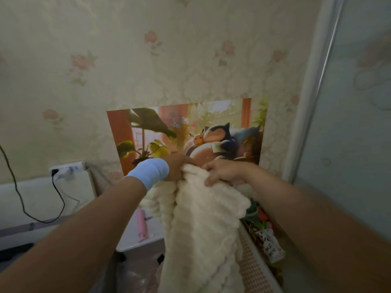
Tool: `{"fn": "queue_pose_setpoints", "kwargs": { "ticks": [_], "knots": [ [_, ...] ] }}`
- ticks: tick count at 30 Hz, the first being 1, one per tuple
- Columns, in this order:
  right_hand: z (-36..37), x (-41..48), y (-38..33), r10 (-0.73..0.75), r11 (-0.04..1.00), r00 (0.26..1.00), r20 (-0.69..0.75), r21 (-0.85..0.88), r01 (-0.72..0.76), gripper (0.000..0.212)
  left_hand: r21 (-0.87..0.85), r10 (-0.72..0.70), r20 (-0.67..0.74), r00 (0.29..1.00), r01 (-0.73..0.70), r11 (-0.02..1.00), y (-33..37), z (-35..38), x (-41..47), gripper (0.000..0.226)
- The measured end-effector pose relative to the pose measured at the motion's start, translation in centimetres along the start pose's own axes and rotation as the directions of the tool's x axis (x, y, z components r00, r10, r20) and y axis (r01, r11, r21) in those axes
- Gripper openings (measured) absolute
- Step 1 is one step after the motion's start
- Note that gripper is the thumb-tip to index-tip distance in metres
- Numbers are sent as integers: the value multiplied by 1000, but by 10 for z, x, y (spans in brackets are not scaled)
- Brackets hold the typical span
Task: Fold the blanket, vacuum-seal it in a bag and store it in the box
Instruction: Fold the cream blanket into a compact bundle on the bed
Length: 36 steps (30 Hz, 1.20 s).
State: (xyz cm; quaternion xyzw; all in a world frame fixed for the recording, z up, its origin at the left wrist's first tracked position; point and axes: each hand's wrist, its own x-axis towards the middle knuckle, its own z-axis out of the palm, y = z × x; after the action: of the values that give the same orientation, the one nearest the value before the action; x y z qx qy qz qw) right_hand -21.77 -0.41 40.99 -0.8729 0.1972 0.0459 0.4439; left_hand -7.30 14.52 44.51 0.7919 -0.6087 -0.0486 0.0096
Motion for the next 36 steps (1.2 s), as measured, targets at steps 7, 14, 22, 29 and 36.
{"fn": "queue_pose_setpoints", "kwargs": {
  "ticks": [7,14,22,29,36],
  "knots": [
    [39,-7,23,15,990,997,82,-138,-4,24,50,-78,15,997,77,996,-14,0,-17,54],
    [40,28,-15,-151,984,983,-102,-107,140,26,-127,40,-66,997,-48,991,2,48,3,87],
    [59,17,33,66,997,995,74,20,-68,60,-316,-114,-224,968,38,948,-35,61,-12,37],
    [89,29,41,247,947,947,-208,261,-190,28,-401,-93,-288,953,-32,916,-46,46,-25,32],
    [44,34,-15,300,880,889,-346,460,-118,50,-196,103,-381,919,-189,962,-56,15,-45,17]
  ]
}}
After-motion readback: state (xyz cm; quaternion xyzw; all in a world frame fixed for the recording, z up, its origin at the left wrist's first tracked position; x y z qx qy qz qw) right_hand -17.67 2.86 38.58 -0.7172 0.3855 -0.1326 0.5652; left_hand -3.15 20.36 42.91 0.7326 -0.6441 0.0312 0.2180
